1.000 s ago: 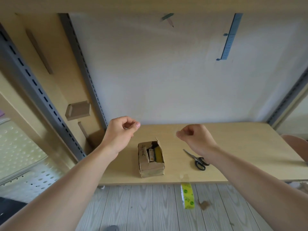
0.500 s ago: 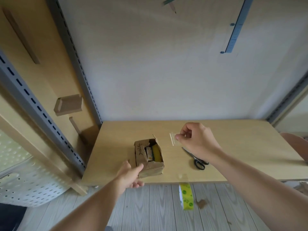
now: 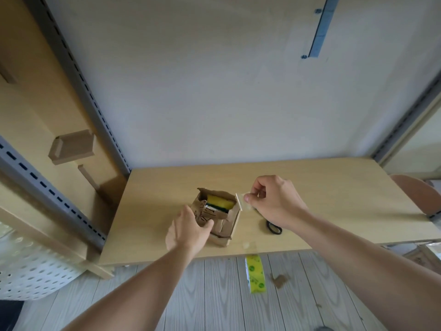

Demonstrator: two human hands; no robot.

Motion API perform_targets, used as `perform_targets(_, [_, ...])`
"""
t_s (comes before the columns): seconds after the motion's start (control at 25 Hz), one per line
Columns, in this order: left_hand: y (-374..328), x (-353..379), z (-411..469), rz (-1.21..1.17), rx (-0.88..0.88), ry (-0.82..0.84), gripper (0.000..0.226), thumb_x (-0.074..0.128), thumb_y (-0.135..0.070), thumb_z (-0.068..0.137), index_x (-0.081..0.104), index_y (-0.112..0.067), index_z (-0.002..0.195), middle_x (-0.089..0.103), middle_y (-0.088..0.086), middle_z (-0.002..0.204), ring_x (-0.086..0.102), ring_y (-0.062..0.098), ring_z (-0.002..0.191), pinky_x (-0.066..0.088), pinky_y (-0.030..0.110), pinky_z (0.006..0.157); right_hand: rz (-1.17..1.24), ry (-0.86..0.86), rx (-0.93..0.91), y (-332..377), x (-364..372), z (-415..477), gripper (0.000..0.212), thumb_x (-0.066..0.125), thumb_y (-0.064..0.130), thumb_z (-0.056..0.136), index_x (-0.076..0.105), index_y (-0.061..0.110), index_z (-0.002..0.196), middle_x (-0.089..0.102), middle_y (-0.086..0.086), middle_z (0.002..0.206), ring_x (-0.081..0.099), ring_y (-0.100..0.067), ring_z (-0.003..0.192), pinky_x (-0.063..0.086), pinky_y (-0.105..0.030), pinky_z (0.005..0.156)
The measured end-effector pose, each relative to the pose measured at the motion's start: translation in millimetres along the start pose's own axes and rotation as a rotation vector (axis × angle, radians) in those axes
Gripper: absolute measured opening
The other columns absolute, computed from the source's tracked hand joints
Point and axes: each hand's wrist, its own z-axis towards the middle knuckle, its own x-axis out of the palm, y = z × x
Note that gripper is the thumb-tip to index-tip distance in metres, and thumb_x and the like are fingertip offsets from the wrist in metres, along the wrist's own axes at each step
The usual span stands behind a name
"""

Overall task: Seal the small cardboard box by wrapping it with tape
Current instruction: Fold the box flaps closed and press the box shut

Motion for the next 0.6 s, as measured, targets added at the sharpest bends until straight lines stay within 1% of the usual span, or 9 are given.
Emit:
perform_targets(0.08, [1.8,-3.9,9.7,0.028,0.181,-0.112,0.069,0.081,-0.049,0.076,0.041,-0.025,0.127,0.048,0.003,0.128,0.054,0.026,0.116,0.050,0.040,0.093,0.009,-0.002,-0.012,-1.3,0.2,-1.1,0.018,0.071,0.035,0.087,0.064,0.022,0.077,0.066,0.002,0.070,0.061,-0.015,0.070,0.053,-0.035,0.064])
perform_targets(0.16, [1.4,-9.2,26.4,0.099,0.371,-0.055,0.100,0.086,-0.044,0.073,0.025,-0.031,0.151,0.031,0.002,0.154,0.040,0.025,0.138,0.041,0.043,0.109,0.005,-0.005,-0.020,-2.4,0.7,-1.1,0.018,0.071,0.036,0.087,0.064,0.022,0.078,0.067,0.003,0.072,0.062,-0.016,0.072,0.053,-0.035,0.065])
perform_targets(0.2, [1.3,-10.7,36.1,0.129,0.462,0.004,0.109,0.087,-0.042,0.073,0.017,-0.032,0.156,0.026,-0.001,0.160,0.034,0.022,0.145,0.036,0.045,0.114,0.002,-0.004,-0.021,-3.1,1.3,-0.9,0.018,0.071,0.036,0.087,0.065,0.022,0.078,0.065,0.004,0.071,0.062,-0.016,0.073,0.053,-0.035,0.065])
perform_targets(0.24, [0.7,-12.7,43.4,0.158,0.531,0.067,0.110,0.086,-0.041,0.074,0.015,-0.032,0.158,0.026,-0.003,0.162,0.033,0.021,0.147,0.035,0.045,0.115,-0.002,-0.001,-0.020,-4.0,2.9,-0.9,0.018,0.070,0.036,0.087,0.065,0.021,0.078,0.064,0.006,0.070,0.061,-0.016,0.072,0.052,-0.034,0.064])
perform_targets(0.28, [2.1,-12.9,49.1,0.170,0.564,0.119,0.105,0.084,-0.042,0.076,0.018,-0.031,0.157,0.031,-0.005,0.158,0.039,0.020,0.143,0.037,0.044,0.114,-0.008,0.002,-0.022,-5.1,4.7,-0.7,0.018,0.070,0.036,0.087,0.065,0.021,0.079,0.062,0.008,0.070,0.061,-0.016,0.072,0.052,-0.033,0.063])
perform_targets(0.36, [4.0,-12.1,52.4,0.152,0.529,0.160,0.090,0.080,-0.045,0.079,0.031,-0.031,0.152,0.038,-0.005,0.145,0.049,0.021,0.131,0.043,0.038,0.105,-0.025,0.008,-0.017,-8.6,7.6,0.3,0.018,0.070,0.036,0.087,0.065,0.021,0.079,0.061,0.009,0.070,0.061,-0.016,0.072,0.051,-0.032,0.063])
perform_targets(0.48, [1.4,-9.9,41.1,0.187,0.460,0.089,0.064,0.071,-0.058,0.082,0.049,-0.032,0.136,0.039,-0.006,0.125,0.054,0.017,0.113,0.049,0.032,0.089,-0.041,0.015,0.000,-13.0,9.2,3.1,0.018,0.069,0.037,0.087,0.065,0.022,0.079,0.063,0.008,0.071,0.062,-0.016,0.073,0.052,-0.033,0.063])
perform_targets(0.56, [-2.6,-9.2,32.5,0.262,0.444,0.057,0.053,0.063,-0.064,0.086,0.053,-0.031,0.125,0.043,-0.006,0.117,0.056,0.017,0.105,0.051,0.032,0.081,-0.051,0.011,0.001,-13.2,11.1,5.4,0.018,0.069,0.037,0.087,0.064,0.022,0.079,0.063,0.008,0.069,0.062,-0.017,0.072,0.052,-0.033,0.062])
perform_targets(0.6, [-3.5,-9.4,30.3,0.285,0.443,0.048,0.050,0.059,-0.066,0.089,0.053,-0.029,0.123,0.046,-0.005,0.116,0.058,0.018,0.104,0.051,0.033,0.081,-0.048,0.009,0.005,-12.2,12.8,7.0,0.018,0.069,0.037,0.087,0.064,0.022,0.078,0.062,0.007,0.069,0.062,-0.018,0.072,0.052,-0.034,0.062])
